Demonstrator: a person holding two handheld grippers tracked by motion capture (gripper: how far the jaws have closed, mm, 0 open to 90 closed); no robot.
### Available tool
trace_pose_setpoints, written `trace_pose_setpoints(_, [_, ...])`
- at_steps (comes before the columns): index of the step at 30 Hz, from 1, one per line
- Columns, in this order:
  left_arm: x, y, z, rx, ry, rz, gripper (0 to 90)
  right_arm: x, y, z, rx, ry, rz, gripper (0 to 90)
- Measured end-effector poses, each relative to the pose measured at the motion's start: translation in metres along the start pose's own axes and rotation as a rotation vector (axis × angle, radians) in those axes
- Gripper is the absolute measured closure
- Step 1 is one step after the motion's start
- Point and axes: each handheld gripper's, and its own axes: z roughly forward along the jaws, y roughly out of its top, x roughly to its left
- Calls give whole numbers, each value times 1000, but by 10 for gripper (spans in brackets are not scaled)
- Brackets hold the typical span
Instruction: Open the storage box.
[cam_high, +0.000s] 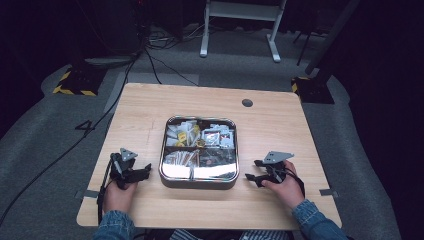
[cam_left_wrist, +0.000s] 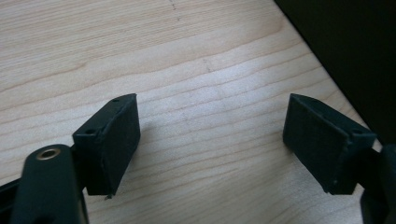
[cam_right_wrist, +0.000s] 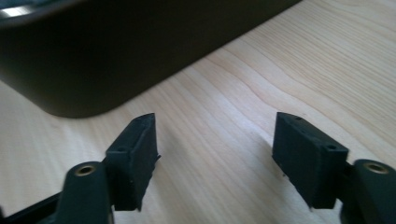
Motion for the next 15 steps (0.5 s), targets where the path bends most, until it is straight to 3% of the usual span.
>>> trace_pose_setpoints(2, [0, 0, 0, 0, 1, 1, 199, 0, 4, -4, -16, 18, 29, 309])
trace_pose_setpoints(6, [1, 0, 0, 0, -8, 3, 198, -1, 13, -12, -30, 24, 36, 317])
trace_pose_setpoints(9, [1, 1, 1, 2, -29, 25, 191, 0, 31, -23, -50, 45, 50, 333])
trace_pose_setpoints(15, [1, 1, 1, 4, -49, 43, 191, 1, 51, -34, -52, 58, 36, 340])
